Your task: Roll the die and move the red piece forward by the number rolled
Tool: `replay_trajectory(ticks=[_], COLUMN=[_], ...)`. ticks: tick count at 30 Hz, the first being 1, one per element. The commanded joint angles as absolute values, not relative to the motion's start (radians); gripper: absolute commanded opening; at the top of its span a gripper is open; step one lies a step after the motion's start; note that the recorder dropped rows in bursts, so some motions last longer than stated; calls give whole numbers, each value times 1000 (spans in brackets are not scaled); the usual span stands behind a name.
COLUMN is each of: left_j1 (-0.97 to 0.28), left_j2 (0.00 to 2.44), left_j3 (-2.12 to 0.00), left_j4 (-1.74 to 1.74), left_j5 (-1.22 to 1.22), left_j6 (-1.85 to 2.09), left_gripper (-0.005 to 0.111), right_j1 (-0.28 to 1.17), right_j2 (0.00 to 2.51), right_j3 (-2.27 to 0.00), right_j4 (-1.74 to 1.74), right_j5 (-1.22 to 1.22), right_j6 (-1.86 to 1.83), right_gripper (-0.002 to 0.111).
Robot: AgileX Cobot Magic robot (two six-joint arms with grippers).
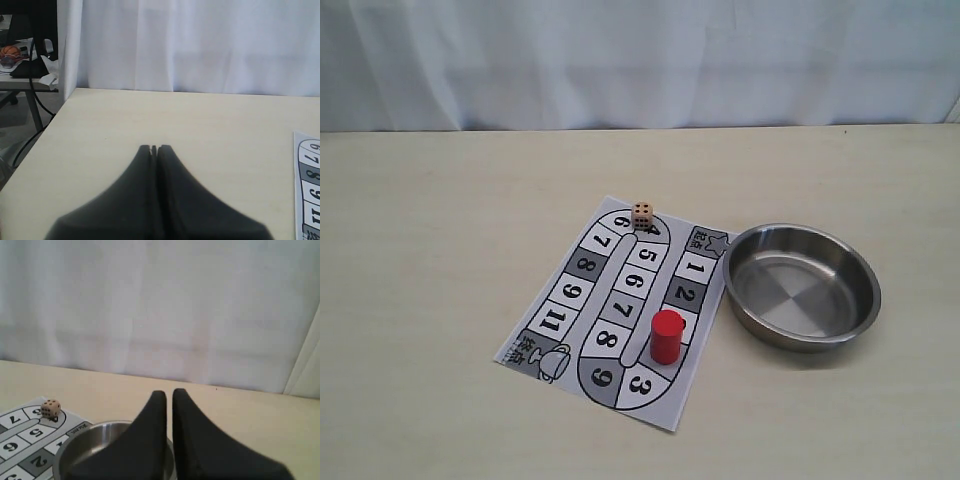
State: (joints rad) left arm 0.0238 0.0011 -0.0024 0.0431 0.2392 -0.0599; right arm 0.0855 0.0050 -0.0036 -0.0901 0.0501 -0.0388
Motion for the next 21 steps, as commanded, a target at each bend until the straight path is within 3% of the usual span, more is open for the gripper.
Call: replay_trajectory(ticks=[1,21], left_j1=[24,24], left_j2=[0,0], left_j3=[0,0], left_j4=[42,44], left_j5=[234,231], left_j6=[-64,-64], left_gripper=[0,0], right_j1=[85,85], right_j2=[0,0], right_j3=[0,0], right_j4=[-90,-60], right_j5=[116,210], right_j6=[-37,-37], right_gripper=[4,4])
